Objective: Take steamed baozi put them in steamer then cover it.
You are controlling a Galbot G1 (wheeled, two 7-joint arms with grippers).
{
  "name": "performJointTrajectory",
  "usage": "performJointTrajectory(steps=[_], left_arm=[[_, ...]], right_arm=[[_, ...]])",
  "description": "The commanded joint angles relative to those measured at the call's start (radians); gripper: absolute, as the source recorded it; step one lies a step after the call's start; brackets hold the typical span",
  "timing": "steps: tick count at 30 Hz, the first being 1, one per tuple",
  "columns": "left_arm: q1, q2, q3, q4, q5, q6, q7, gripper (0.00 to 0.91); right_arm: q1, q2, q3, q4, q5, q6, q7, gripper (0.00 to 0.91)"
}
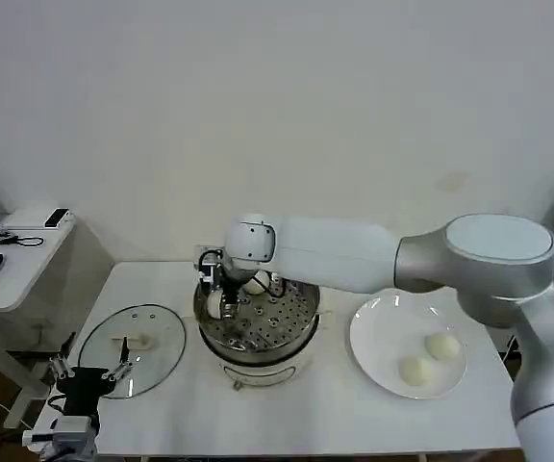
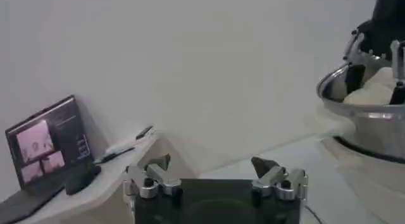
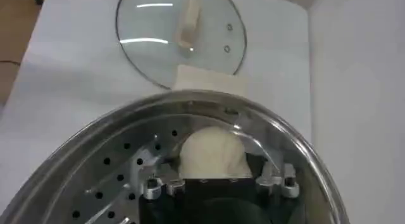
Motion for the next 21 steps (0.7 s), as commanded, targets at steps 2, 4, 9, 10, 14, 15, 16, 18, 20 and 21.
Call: performJointTrajectory(steps=[2, 4, 9, 10, 14, 15, 16, 18, 20, 21], left_arm=[[-0.001, 0.002, 0.002, 0.002, 0.0, 0.001, 0.001, 0.907], [-0.003, 0.002, 0.003, -0.002, 0.0, 0.002, 0.001, 0.907], [-0.008, 0.007, 0.008, -0.016, -0.001, 0.008, 0.004, 0.907], [-0.008, 0.008, 0.009, -0.019, -0.001, 0.008, 0.004, 0.907], [-0.009, 0.011, 0.014, -0.022, -0.001, 0.009, 0.005, 0.907], [-0.009, 0.012, 0.016, -0.021, -0.001, 0.009, 0.005, 0.907], [-0.009, 0.012, 0.018, -0.02, -0.001, 0.009, 0.005, 0.907], [-0.01, 0.012, 0.024, -0.02, 0.0, 0.01, 0.006, 0.907], [-0.011, 0.011, 0.03, -0.021, 0.001, 0.013, 0.007, 0.907], [-0.011, 0.01, 0.032, -0.02, 0.002, 0.013, 0.007, 0.907]], right_arm=[[0.146, -0.158, -0.023, 0.139, -0.03, 0.024, -0.051, 0.907], [0.195, -0.233, -0.039, 0.188, -0.056, 0.041, -0.082, 0.907], [0.279, -0.431, -0.091, 0.288, -0.132, 0.092, -0.177, 0.907], [0.295, -0.487, -0.103, 0.317, -0.164, 0.112, -0.205, 0.907], [0.319, -0.644, -0.152, 0.403, -0.258, 0.168, -0.263, 0.907], [0.319, -0.675, -0.158, 0.416, -0.273, 0.175, -0.266, 0.907], [0.311, -0.715, -0.167, 0.438, -0.302, 0.185, -0.272, 0.907], [0.288, -0.809, -0.172, 0.466, -0.357, 0.204, -0.28, 0.907], [0.244, -0.891, -0.159, 0.487, -0.404, 0.222, -0.285, 0.907], [0.219, -0.922, -0.151, 0.495, -0.427, 0.235, -0.291, 0.907]])
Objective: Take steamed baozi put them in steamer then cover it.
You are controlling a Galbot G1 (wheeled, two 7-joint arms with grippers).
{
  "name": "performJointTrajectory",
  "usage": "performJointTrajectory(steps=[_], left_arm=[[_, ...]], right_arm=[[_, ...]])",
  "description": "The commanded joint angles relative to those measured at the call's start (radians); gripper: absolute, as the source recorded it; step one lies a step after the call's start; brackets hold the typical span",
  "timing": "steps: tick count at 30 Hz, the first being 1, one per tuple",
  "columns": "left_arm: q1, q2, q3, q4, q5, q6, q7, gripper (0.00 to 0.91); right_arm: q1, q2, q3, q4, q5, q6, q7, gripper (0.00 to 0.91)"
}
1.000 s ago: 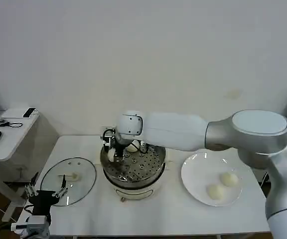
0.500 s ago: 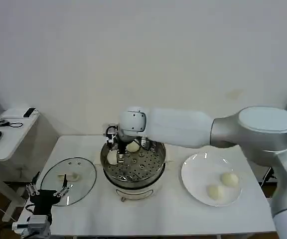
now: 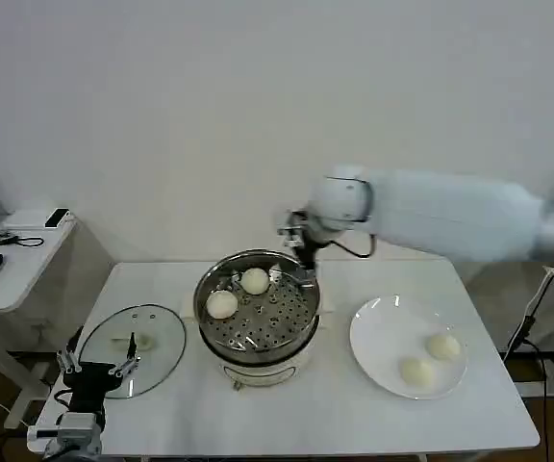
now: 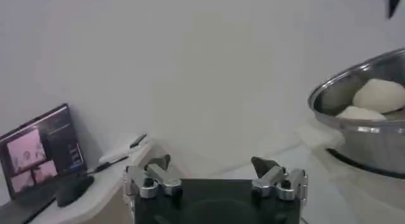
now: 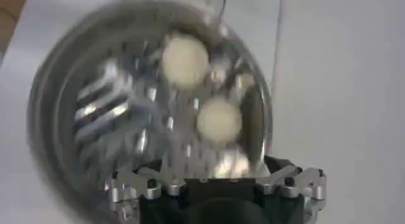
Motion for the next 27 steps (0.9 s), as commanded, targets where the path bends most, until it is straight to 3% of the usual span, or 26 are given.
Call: performJointTrajectory(steps=[1, 12, 18, 27], left_arm=[[0.0, -0.003, 0.007, 0.0, 0.003, 0.001, 0.001, 0.907], [0.02, -0.014, 0.024, 0.014, 0.027, 0.001, 0.002, 0.907], [0.022, -0.019, 0.029, 0.014, 0.037, 0.001, 0.003, 0.907], [0.028, -0.021, 0.018, 0.006, 0.041, 0.006, 0.004, 0.907]], right_arm=[[-0.048, -0.438, -0.024, 0.178, -0.244, 0.114, -0.095, 0.907], [-0.49, -0.652, 0.298, 0.205, -0.444, 0.214, -0.125, 0.907], [-0.714, -0.638, 0.475, 0.165, -0.497, 0.227, -0.124, 0.907], [-0.81, -0.556, 0.519, 0.104, -0.529, 0.228, -0.12, 0.907]])
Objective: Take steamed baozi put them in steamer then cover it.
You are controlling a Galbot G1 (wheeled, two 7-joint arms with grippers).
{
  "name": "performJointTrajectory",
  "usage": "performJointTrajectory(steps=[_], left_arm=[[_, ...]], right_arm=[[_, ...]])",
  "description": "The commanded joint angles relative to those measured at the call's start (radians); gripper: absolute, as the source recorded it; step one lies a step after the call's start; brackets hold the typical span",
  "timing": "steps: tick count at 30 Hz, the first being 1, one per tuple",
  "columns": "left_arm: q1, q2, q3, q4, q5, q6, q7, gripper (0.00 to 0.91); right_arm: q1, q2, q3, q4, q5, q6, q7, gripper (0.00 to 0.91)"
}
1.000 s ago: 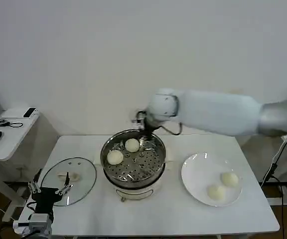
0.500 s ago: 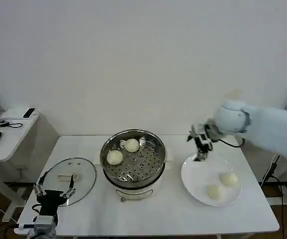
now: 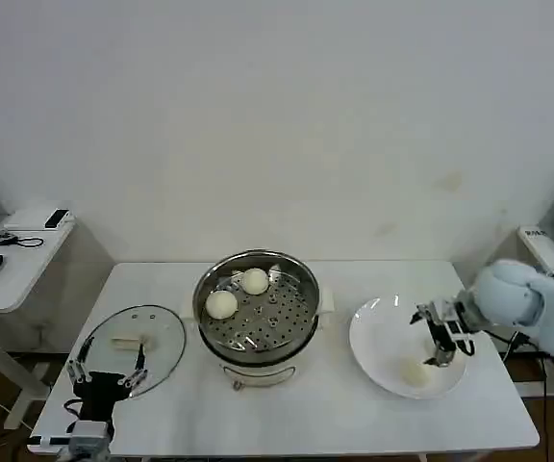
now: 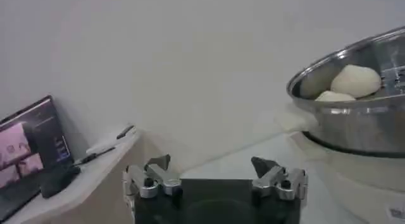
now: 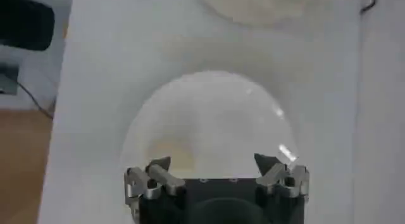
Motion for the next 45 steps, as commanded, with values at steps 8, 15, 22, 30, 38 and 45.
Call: performJointTrajectory(steps=[8, 15, 22, 30, 38, 45], left_arm=[[0.009, -0.002, -0.011, -0.002, 0.0, 0.0, 0.0, 0.907], [0.01, 0.0, -0.019, 0.001, -0.001, 0.001, 0.0, 0.907], [0.005, -0.003, -0.019, 0.01, 0.0, 0.001, -0.001, 0.907], [0.002, -0.005, -0.018, 0.018, 0.002, -0.001, -0.002, 0.907], [-0.003, -0.004, -0.016, 0.018, 0.002, 0.001, -0.001, 0.907], [0.002, -0.003, -0.017, 0.016, 0.002, 0.001, -0.001, 0.907]], right_arm=[[-0.24, 0.059, 0.149, -0.092, -0.094, 0.016, -0.002, 0.907], [-0.243, 0.105, 0.148, -0.144, -0.095, -0.003, 0.013, 0.907], [-0.237, 0.137, 0.145, -0.18, -0.095, -0.019, 0.017, 0.836], [-0.236, 0.151, 0.14, -0.188, -0.087, -0.038, 0.009, 0.746], [-0.226, 0.152, 0.139, -0.187, -0.077, -0.051, -0.001, 0.625], [-0.144, 0.119, 0.124, -0.152, -0.049, -0.041, -0.036, 0.625]])
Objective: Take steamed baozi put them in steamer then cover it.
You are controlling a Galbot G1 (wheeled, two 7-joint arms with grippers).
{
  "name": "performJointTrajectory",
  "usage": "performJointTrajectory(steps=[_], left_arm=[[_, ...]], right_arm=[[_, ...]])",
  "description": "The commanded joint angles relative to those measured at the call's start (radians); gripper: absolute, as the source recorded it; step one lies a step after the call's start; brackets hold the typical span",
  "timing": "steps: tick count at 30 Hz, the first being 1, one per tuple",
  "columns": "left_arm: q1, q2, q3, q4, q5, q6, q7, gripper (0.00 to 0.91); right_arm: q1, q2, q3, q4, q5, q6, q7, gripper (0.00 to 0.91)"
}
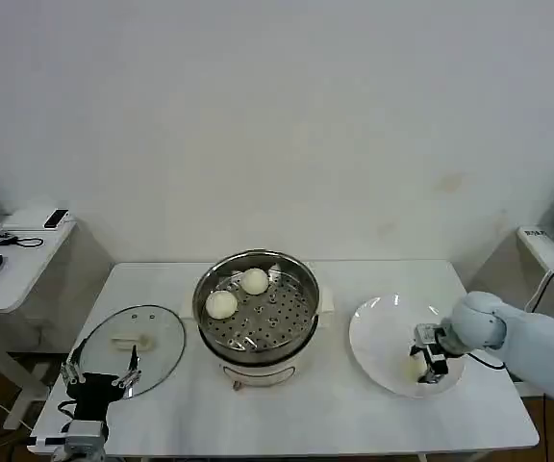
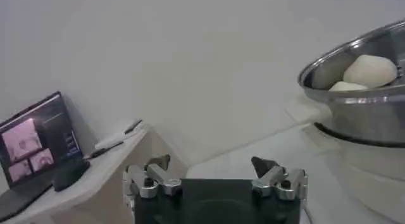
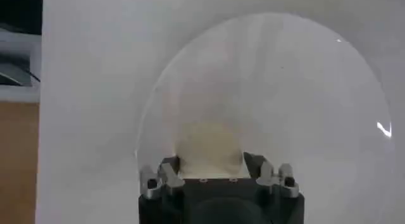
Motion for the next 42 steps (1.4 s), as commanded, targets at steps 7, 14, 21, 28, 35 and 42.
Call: performJointTrajectory(steps=[7, 14, 21, 28, 35, 42], left_arm=[[-0.002, 0.001, 0.006, -0.007, -0.001, 0.0, 0.0, 0.907], [-0.001, 0.016, -0.002, -0.016, -0.012, 0.0, 0.001, 0.907], [0.007, 0.021, -0.017, -0.022, -0.024, -0.003, 0.0, 0.907], [0.009, 0.006, -0.022, -0.036, -0.024, -0.002, -0.001, 0.907], [0.013, -0.005, -0.034, -0.049, -0.023, 0.0, -0.002, 0.907], [0.023, -0.019, -0.045, -0.062, -0.024, -0.002, -0.003, 0.907]], right_arm=[[0.311, -0.029, -0.073, 0.013, 0.086, 0.019, -0.05, 0.635], [0.608, 0.124, -0.187, -0.063, 0.19, 0.01, -0.034, 0.635], [0.782, 0.374, -0.287, -0.094, 0.286, -0.012, -0.01, 0.645], [0.75, 0.583, -0.303, -0.123, 0.313, -0.011, 0.008, 0.645], [0.696, 0.788, -0.308, -0.179, 0.317, 0.056, 0.007, 0.645], [0.641, 0.858, -0.353, -0.188, 0.215, 0.174, -0.053, 0.645]])
